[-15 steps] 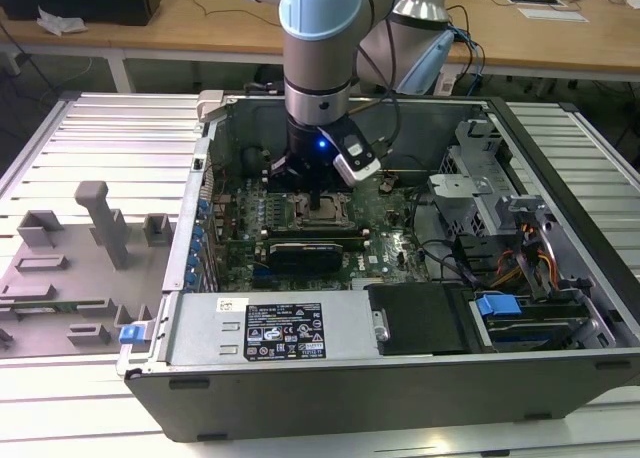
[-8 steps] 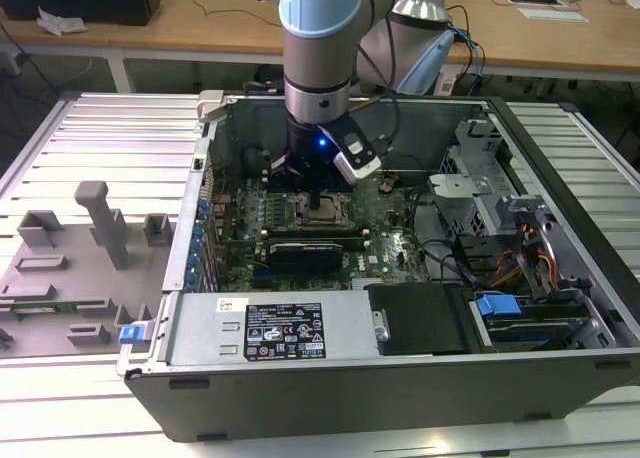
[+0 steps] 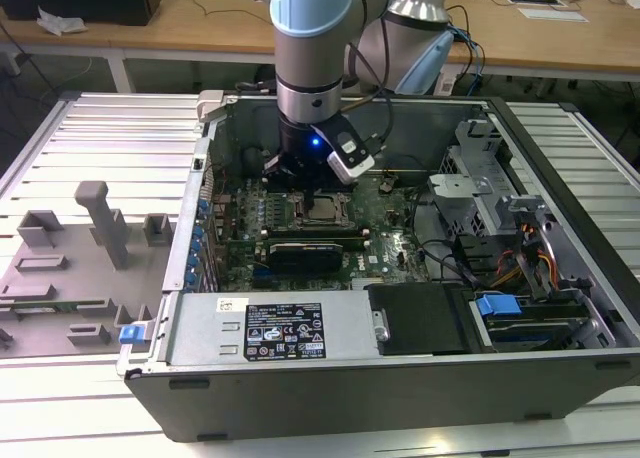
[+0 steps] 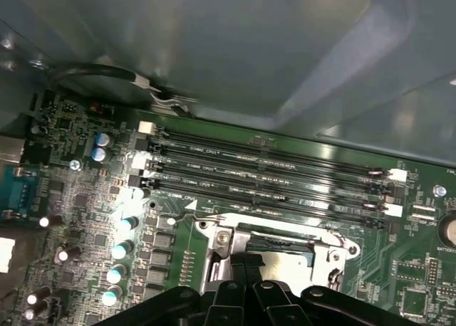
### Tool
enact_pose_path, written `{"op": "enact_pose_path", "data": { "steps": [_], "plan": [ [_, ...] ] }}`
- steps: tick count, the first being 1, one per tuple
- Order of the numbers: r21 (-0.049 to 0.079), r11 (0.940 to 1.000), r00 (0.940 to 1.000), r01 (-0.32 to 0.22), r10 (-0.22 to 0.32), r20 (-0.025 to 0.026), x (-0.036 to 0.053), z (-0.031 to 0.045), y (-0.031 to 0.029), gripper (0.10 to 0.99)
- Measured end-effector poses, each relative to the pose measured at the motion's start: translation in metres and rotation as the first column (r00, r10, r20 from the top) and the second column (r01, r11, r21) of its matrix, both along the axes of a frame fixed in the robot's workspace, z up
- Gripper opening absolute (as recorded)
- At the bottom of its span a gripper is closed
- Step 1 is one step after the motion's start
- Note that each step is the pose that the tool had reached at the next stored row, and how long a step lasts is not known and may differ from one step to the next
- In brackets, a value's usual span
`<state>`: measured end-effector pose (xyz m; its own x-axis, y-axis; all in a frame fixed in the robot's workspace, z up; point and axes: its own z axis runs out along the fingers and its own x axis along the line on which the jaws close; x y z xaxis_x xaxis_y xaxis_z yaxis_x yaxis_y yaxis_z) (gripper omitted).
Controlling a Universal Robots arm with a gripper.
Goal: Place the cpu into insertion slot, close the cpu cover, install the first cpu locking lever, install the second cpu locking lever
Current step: 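Close the cpu cover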
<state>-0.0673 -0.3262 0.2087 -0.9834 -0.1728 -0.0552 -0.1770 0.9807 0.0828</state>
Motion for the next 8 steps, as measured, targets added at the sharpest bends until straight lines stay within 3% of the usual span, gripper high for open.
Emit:
{"op": "enact_pose_path", "data": {
  "steps": [8],
  "plan": [
    [-0.001,0.9998,0.9998,0.02,-0.02,0.0,-0.0038,-0.0013,0.0,0.106]
  ]
}}
